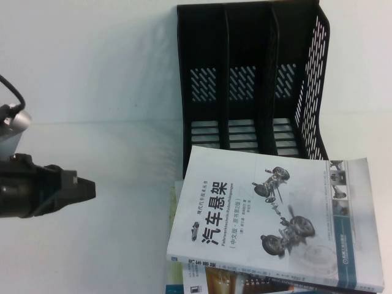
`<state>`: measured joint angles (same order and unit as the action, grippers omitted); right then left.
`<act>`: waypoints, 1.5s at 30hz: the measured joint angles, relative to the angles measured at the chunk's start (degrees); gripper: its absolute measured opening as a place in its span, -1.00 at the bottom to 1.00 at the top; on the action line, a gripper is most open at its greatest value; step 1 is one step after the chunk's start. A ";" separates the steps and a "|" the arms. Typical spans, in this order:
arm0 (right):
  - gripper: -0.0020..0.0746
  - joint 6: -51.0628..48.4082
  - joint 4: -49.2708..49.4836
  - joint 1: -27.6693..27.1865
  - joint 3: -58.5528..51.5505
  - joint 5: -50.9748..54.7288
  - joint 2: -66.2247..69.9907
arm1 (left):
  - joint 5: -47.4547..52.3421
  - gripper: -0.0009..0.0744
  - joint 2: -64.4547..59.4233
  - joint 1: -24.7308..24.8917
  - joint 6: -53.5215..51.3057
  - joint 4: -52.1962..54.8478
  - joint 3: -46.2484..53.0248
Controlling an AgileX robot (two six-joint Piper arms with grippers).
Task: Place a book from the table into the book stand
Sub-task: Push book with right arm, then pick up the book with your left arm
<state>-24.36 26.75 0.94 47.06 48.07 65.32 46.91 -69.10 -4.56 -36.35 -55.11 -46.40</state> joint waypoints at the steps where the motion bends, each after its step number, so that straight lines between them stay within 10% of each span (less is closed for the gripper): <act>1: -0.96 -0.12 0.00 0.18 0.00 -0.15 0.70 | 1.94 -0.99 -1.86 -2.10 -1.78 -3.52 -0.10; 7: -0.96 -0.12 0.33 5.55 0.00 -3.44 6.63 | 10.63 -0.99 -9.90 -9.42 -5.54 -14.63 -0.34; 25: -0.95 -1.03 4.83 13.57 4.57 -7.75 16.94 | 11.22 -0.92 -12.11 -9.54 -4.82 -14.69 -0.34; 29: -0.95 -1.03 5.66 14.07 5.00 -7.97 17.62 | 11.20 -0.60 -12.47 -9.21 -0.41 -13.76 -0.34; 37: -0.95 -1.64 5.88 14.07 5.03 -7.97 17.93 | 11.93 0.67 -16.59 -2.71 3.33 -15.04 -0.34; 45: -0.95 -3.86 7.02 16.49 5.72 -9.11 18.66 | 12.23 0.86 -23.22 4.93 -1.45 -21.76 -0.34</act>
<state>-28.22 33.77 17.44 52.78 38.96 83.98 59.14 -92.32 0.37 -37.80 -76.87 -46.74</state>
